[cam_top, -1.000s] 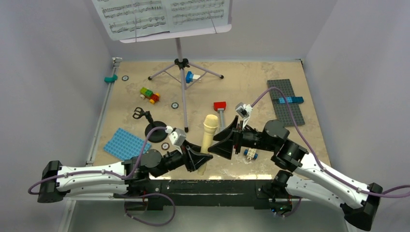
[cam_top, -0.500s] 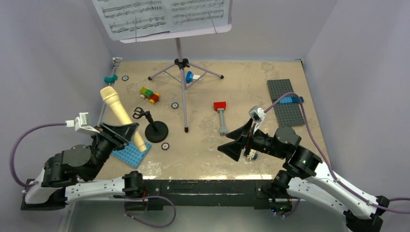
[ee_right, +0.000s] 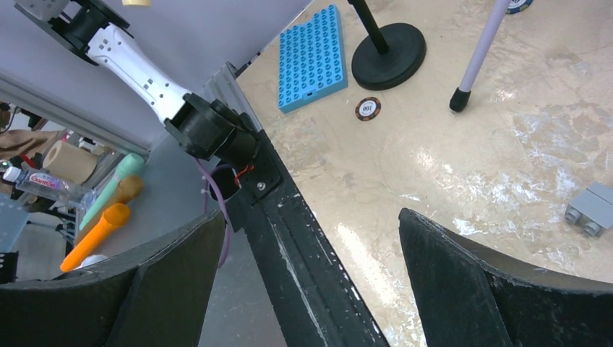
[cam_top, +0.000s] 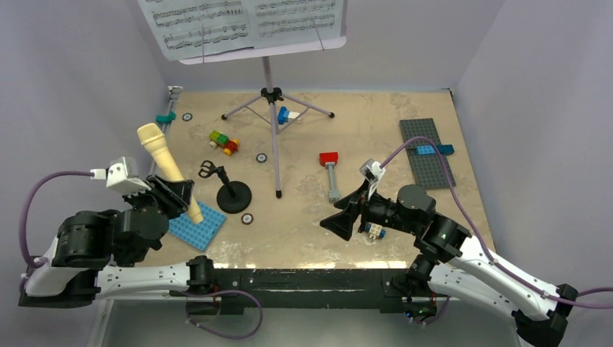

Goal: Pack up the instrument practice props

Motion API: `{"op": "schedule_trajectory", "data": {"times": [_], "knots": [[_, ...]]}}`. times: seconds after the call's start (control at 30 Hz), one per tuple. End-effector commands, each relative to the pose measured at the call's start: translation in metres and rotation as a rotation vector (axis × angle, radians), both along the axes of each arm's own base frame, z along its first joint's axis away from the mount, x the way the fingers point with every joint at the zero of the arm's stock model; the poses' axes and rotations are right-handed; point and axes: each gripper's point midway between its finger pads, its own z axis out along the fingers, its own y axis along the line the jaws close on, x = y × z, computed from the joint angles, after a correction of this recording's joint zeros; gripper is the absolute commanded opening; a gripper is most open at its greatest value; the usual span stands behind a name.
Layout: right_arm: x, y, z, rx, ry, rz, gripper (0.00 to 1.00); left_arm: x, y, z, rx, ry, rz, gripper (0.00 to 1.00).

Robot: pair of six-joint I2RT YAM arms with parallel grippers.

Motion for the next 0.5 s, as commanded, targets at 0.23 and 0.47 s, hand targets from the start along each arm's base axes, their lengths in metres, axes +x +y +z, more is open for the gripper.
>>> {"op": "schedule_trajectory", "data": {"times": [0.23,0.47], "knots": [[-0.001,0.002,0.007,0.024,-0.041,0.022,0.95,0.009,-0.074,0.035,0.244,-0.080,-0.257,0.00],[-0.002,-0.005,0.005,0.023,-0.043,0.000,0.95,0.034,-0.104,0.005,0.260,0.012,-0.305,0.00]]}}
